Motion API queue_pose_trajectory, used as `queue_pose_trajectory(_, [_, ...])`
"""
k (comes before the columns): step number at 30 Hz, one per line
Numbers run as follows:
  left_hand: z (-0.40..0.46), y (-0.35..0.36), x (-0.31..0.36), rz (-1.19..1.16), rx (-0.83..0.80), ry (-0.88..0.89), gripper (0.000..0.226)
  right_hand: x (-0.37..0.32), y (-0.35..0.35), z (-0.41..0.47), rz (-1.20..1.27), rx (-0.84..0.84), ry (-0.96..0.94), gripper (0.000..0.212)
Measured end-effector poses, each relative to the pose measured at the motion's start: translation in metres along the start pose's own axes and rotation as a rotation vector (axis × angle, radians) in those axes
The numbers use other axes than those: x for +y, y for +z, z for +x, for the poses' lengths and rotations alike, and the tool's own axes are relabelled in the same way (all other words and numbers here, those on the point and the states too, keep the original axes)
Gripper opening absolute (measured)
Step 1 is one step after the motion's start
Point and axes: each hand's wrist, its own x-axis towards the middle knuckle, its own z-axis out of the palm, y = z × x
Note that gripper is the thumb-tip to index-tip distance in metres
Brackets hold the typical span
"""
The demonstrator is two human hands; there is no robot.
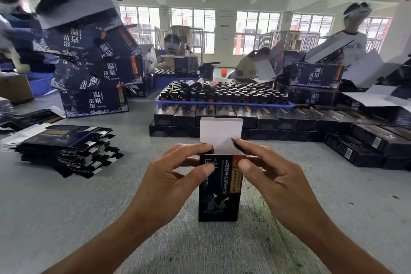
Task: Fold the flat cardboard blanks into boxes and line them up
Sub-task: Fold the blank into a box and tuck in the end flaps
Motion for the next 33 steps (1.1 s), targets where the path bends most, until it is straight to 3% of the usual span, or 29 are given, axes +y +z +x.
queue_pose_trajectory(15, [0.001,0.002,0.012,-0.012,0.062,0.078,0.019,-0.008,0.005,-0.001,0.143,0.101,-0.046,0.016])
queue_pose_trajectory(22, [0.001,0.003,0.012,-0.01,0.072,0.102,0.02,-0.01,0.006,-0.002,0.154,0.128,-0.044,0.035])
queue_pose_trajectory(33, [0.0,0.007,0.017,-0.087,0.09,0.003,0.029,-0.01,0.01,-0.002,0.131,0.196,-0.055,0.027])
